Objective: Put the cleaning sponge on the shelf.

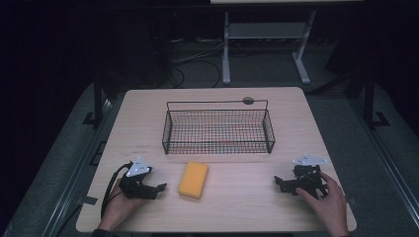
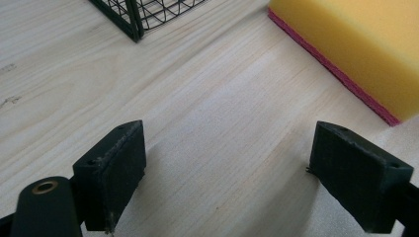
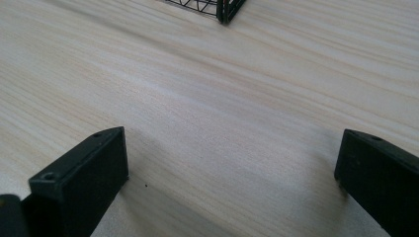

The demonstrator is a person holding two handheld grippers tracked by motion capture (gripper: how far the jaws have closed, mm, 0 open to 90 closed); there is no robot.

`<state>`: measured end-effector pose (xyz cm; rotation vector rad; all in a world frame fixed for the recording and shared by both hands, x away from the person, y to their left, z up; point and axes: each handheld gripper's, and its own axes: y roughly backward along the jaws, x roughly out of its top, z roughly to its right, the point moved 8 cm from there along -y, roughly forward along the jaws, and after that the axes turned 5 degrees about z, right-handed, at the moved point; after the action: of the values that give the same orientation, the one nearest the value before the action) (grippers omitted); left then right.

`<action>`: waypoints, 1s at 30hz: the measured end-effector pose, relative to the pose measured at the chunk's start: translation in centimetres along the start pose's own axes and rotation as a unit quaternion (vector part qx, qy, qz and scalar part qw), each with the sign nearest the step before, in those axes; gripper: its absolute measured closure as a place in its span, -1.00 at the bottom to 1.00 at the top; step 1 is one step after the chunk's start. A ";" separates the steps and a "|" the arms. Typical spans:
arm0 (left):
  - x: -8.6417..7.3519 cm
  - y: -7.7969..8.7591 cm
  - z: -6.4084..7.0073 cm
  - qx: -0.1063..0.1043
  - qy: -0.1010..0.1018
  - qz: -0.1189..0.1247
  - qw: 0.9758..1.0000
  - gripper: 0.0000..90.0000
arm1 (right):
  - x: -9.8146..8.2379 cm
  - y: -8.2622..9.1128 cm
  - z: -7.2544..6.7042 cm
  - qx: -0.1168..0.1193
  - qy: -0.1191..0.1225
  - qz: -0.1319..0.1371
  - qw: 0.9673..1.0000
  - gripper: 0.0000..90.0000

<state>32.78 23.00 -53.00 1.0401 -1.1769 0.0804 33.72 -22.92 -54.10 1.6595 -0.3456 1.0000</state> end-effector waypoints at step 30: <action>2.7 2.3 1.9 -0.049 0.028 0.008 0.998 0.99 | 0.0 0.0 0.0 0.000 0.000 0.000 1.000 -1.00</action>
<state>31.28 21.78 -49.45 0.9369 -1.1269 0.0624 33.72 -22.92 -54.10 1.6596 -0.3454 1.0004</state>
